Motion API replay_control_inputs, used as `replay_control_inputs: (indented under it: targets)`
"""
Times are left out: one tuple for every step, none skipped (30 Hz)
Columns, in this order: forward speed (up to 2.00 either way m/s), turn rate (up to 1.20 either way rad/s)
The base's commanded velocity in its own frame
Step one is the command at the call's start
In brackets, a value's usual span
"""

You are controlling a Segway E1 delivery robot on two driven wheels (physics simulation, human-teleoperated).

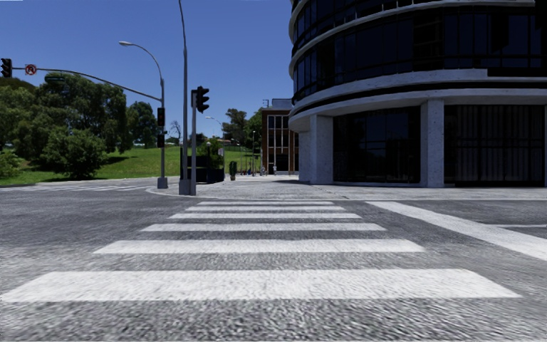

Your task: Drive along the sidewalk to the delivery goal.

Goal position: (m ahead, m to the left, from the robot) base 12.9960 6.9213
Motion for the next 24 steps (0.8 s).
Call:
replay_control_inputs:
  targets:
    - [2.0,0.0]
    - [2.0,0.0]
    - [2.0,0.0]
    - [2.0,0.0]
    - [2.0,0.0]
    - [2.0,0.0]
    - [2.0,0.0]
    - [2.0,0.0]
    - [2.0,0.0]
    - [2.0,0.0]
    - [2.0,0.0]
    - [2.0,0.0]
    - [2.0,0.0]
    - [2.0,0.0]
    - [2.0,0.0]
    - [2.0,0.0]
    - [2.0,0.0]
    - [2.0,0.0]
    - [2.0,0.0]
    - [2.0,0.0]
    - [2.0,0.0]
    - [2.0,0.0]
    - [2.0,0.0]
    - [2.0,0.0]
